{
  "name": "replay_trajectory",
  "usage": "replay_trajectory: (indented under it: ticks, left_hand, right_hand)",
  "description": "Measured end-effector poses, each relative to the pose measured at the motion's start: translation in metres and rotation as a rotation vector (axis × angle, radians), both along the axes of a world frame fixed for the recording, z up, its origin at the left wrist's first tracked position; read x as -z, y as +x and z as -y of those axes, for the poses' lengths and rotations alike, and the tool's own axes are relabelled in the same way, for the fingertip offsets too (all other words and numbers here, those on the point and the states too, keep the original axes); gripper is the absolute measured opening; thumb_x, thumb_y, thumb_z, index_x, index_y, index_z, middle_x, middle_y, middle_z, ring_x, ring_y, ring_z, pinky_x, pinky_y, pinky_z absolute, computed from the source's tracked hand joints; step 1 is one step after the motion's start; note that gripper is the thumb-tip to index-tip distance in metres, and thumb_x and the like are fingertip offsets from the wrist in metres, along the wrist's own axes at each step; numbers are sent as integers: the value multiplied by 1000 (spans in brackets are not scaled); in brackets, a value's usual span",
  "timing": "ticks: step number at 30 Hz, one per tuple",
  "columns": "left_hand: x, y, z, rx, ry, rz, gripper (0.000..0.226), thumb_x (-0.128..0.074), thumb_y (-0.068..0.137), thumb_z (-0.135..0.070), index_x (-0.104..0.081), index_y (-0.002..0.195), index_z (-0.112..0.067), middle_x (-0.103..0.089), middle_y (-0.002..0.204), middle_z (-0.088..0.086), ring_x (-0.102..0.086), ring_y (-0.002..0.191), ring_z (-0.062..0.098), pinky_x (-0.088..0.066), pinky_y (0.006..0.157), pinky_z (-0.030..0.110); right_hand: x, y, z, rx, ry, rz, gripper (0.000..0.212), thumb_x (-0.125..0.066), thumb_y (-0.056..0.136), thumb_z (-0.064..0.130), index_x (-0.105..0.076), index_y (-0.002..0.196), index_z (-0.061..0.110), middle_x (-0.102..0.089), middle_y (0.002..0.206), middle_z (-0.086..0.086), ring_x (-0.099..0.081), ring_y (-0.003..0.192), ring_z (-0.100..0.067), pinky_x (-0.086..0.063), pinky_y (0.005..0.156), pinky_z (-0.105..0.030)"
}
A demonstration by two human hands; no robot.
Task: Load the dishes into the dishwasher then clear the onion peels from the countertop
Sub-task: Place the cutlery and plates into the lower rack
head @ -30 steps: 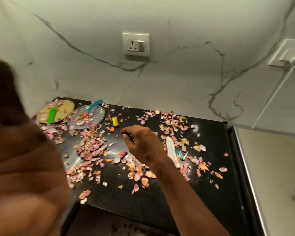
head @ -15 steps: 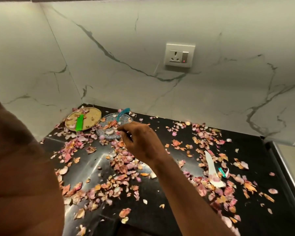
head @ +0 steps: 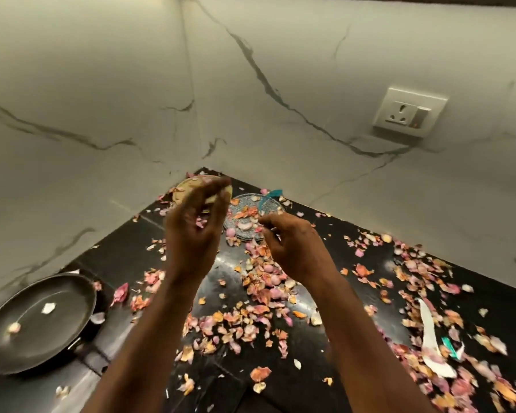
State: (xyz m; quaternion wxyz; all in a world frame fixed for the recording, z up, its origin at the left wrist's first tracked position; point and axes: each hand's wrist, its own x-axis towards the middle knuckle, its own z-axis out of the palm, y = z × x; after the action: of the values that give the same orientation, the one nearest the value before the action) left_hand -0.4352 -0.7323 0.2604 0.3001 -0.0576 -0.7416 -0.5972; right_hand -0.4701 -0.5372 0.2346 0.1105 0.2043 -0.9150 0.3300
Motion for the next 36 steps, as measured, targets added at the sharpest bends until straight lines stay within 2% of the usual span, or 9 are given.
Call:
replay_trajectory:
  ticks: [7,13,16,19,25,27,31,33,36]
  left_hand:
    - [120,-36,12,-74,203,662,21,-65,102,-18,-70,122,-14,-74,113,3,-69,106,18,-57,100,43]
    - [155,-93,-10,43,525,966,25,-52,98,-1,-49,77,-14,-37,74,9,-37,54,15,-33,51,28]
    - [164,-125,-26,-12,672,1013,15,-52,101,-2,-55,112,-13,-57,87,9,-58,70,17,-51,59,27]
    - [172,-155,-37,-2,780,1028,42,-48,103,0,-45,145,-2,-61,94,11,-63,80,19,-56,54,24]
    - [179,-196,-55,-53,838,1050,24,-58,103,-11,-60,123,1,-64,91,12,-63,75,19,-54,53,21]
    - [184,-208,-62,-50,853,1038,33,-69,99,-21,-62,123,0,-72,104,15,-71,90,24,-60,70,26]
    - [168,-222,-72,-207,546,887,40,-75,91,-36,-66,119,-8,-72,113,12,-68,91,28,-60,77,39]
    - [144,-217,-75,-269,209,722,29,-72,91,-42,-66,105,-18,-71,108,8,-68,93,26,-60,82,42]
    - [112,-201,-65,-334,-369,360,20,-67,92,-35,-55,92,-19,-54,94,-2,-54,79,15,-49,62,30]
  right_hand:
    - [17,-5,-18,-14,-38,83,30,-64,102,27,-68,132,25,-71,118,6,-67,101,-6,-60,91,-37]
    - [22,-11,-41,6,-64,131,32,-64,102,23,-68,134,25,-70,118,9,-65,101,-2,-57,91,-27]
    - [23,-18,-56,44,-90,125,30,-65,101,22,-69,131,25,-70,113,11,-64,96,1,-58,87,-28]
    - [24,-25,-72,93,-112,117,29,-67,100,20,-71,129,24,-71,110,12,-65,94,4,-52,80,-11]
    - [24,-38,-97,128,-128,147,29,-66,101,20,-70,129,28,-68,111,20,-62,103,6,-54,85,-14]
    - [25,-44,-103,131,-120,158,30,-65,101,21,-69,130,30,-67,113,23,-60,105,10,-53,86,-12]
    - [25,-56,-108,136,-133,182,30,-65,102,23,-69,130,30,-66,115,23,-60,106,10,-56,88,-19]
    - [27,-59,-110,141,-130,164,30,-65,102,23,-69,131,30,-66,116,23,-61,106,8,-56,90,-20]
    - [34,-59,-113,150,-118,162,31,-65,102,23,-68,132,29,-66,118,21,-60,108,9,-53,90,-14]
